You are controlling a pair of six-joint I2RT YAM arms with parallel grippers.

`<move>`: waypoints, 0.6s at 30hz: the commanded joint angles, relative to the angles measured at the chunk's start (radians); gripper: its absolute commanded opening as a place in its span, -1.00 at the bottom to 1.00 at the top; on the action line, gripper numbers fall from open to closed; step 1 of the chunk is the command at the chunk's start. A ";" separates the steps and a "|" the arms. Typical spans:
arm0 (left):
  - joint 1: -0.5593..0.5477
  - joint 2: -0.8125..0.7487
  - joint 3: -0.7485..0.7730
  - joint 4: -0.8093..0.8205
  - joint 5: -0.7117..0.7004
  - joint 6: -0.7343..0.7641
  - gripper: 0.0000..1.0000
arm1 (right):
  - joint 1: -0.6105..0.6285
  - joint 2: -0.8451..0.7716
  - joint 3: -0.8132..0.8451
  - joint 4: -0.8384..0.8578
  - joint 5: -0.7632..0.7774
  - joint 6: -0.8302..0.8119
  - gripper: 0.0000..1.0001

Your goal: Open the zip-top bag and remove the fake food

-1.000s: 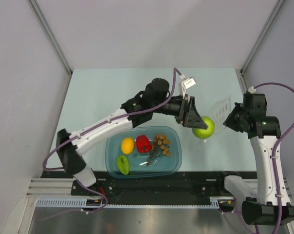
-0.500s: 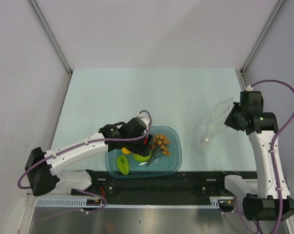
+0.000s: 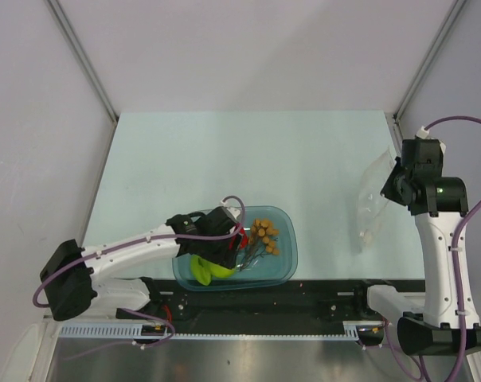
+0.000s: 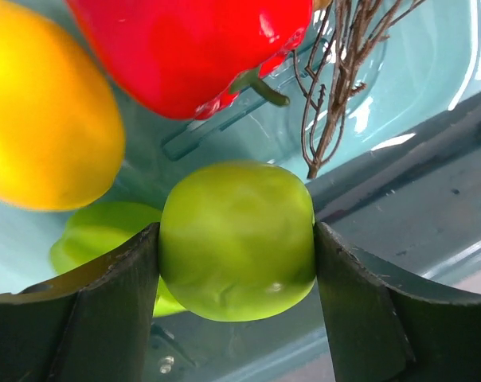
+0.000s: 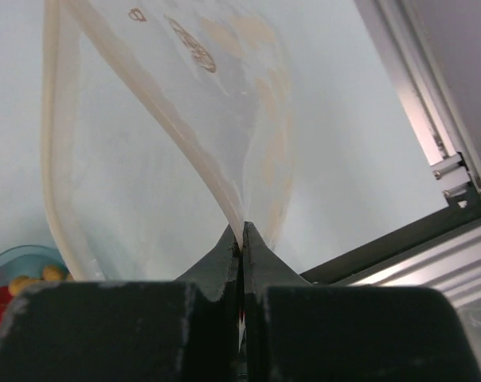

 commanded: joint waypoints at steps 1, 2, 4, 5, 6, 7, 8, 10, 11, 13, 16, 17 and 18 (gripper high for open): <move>-0.003 0.055 -0.029 0.081 0.053 -0.015 -0.98 | 0.005 -0.011 0.001 -0.046 0.094 -0.032 -1.00; -0.006 0.058 -0.035 0.086 0.056 -0.013 -0.94 | 0.005 -0.006 -0.005 -0.043 0.094 -0.035 -1.00; -0.007 0.057 -0.036 0.099 0.058 -0.009 -0.72 | 0.005 0.018 -0.019 -0.027 0.089 -0.038 -1.00; -0.007 0.052 -0.033 0.099 0.053 -0.005 -0.60 | 0.005 0.031 -0.025 -0.017 0.075 -0.041 -1.00; -0.007 0.045 -0.030 0.098 0.047 -0.004 -0.47 | 0.005 0.041 -0.029 -0.001 0.068 -0.041 -1.00; -0.007 0.042 -0.029 0.095 0.038 -0.004 -0.25 | 0.005 0.054 -0.034 0.029 0.058 -0.041 -1.00; -0.007 0.041 -0.026 0.093 0.040 0.002 -0.11 | 0.029 0.092 -0.043 0.043 0.040 -0.041 -1.00; -0.007 0.041 -0.021 0.090 0.052 0.011 0.20 | 0.031 0.136 -0.046 0.094 -0.010 -0.029 -1.00; -0.007 0.038 -0.016 0.090 0.059 0.019 0.33 | 0.034 0.179 -0.052 0.115 -0.029 -0.024 -1.00; -0.007 0.023 -0.007 0.086 0.082 0.031 0.60 | 0.040 0.230 -0.059 0.187 -0.064 -0.003 -0.94; -0.009 -0.010 0.025 0.058 0.078 0.045 0.71 | 0.074 0.354 -0.034 0.258 -0.069 0.017 -0.90; -0.010 -0.023 0.040 0.049 0.079 0.054 0.72 | 0.088 0.432 -0.016 0.270 -0.063 0.022 -0.87; -0.015 -0.037 0.048 0.046 0.079 0.064 0.73 | 0.102 0.466 0.021 0.289 -0.051 0.025 -0.85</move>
